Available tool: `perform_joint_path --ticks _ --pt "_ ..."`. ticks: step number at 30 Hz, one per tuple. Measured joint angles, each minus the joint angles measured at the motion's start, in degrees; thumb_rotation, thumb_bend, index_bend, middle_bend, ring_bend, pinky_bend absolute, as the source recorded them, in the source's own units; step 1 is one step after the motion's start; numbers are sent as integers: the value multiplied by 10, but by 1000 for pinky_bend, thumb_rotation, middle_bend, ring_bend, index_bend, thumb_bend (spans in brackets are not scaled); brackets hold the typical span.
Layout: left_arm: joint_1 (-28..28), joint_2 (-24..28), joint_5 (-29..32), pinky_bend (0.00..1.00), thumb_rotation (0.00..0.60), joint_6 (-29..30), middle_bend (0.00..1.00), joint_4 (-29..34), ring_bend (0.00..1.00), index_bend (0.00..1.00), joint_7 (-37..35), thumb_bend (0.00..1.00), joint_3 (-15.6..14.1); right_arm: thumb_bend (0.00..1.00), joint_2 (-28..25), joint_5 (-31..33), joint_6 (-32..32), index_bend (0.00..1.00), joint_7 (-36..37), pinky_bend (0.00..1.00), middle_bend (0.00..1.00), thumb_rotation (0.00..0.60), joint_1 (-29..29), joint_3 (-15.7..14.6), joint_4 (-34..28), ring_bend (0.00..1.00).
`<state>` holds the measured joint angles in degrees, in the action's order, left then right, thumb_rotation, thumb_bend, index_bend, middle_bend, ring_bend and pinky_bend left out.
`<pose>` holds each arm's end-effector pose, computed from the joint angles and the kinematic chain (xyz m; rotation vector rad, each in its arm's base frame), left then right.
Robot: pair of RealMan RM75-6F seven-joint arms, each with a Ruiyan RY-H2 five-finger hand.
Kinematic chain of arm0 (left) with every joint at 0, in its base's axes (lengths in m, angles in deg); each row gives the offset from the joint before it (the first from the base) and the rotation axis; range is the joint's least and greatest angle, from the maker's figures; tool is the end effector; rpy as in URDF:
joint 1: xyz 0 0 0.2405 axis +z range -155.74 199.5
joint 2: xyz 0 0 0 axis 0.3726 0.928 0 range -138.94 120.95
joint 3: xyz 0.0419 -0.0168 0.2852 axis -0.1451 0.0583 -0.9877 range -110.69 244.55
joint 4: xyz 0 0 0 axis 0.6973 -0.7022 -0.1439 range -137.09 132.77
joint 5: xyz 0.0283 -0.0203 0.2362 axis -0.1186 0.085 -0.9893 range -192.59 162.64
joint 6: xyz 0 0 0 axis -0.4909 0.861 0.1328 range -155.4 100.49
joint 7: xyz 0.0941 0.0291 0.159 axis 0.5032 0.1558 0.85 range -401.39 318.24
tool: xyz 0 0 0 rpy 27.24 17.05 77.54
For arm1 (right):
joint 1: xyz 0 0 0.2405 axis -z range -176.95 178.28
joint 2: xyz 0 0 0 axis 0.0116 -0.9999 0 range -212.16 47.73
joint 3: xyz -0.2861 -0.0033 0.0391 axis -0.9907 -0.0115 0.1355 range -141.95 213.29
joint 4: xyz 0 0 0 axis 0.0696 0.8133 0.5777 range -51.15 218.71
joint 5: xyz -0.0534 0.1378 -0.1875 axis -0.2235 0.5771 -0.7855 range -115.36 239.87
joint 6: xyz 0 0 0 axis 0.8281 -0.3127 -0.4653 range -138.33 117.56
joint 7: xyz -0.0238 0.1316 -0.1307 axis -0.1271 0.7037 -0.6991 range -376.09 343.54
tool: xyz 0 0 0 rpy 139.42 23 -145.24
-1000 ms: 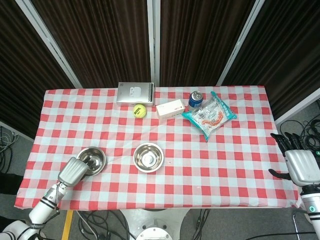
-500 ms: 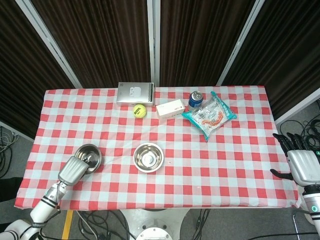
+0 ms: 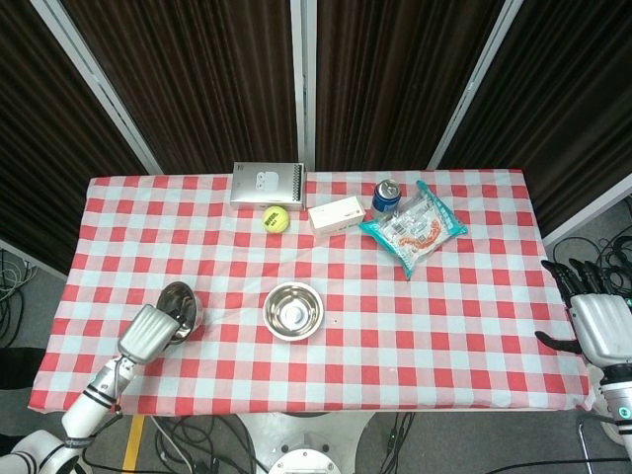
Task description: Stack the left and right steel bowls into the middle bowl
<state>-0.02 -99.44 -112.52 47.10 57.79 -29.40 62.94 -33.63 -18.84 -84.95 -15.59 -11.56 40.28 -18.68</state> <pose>-0.3214 0.3017 -0.0362 -1.9673 -0.4597 -0.7702 -0.3198 -0.2745 0.2040 1.4896 -0.9017 0.8171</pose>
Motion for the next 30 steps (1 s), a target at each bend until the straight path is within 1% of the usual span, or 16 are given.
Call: perform_joint_path --ticks 6,8,11,17,20,26,30 --pt "-31 27 -10 980 600 -4 737 89 964 712 50 368 21 43 -6 4 -19 83 20 18 132 600 7 10 0 43" --pt "-49 32 -9 980 600 -19 737 119 965 712 77 368 33 43 -8 3 -30 82 31 20 133 600 10 14 1 43" --pt "-78 32 -5 980 600 -51 739 147 965 714 120 368 51 43 -8 -1 -48 83 44 21 134 600 15 19 3 43" --pt "-132 5 18 980 600 -121 740 165 964 716 188 368 87 42 -1 -14 -89 82 67 23 134 600 27 31 12 44" --pt "-147 -13 32 980 600 -141 741 175 965 718 221 369 96 42 2 -17 -99 82 75 23 135 600 30 36 15 44" --pt "-168 -51 58 980 600 -169 744 193 967 720 275 370 100 43 7 -20 -112 82 85 23 135 600 34 43 20 44" --pt "-177 -70 69 980 600 -178 745 190 967 721 289 371 99 42 10 -24 -121 82 90 23 136 600 37 46 23 44"
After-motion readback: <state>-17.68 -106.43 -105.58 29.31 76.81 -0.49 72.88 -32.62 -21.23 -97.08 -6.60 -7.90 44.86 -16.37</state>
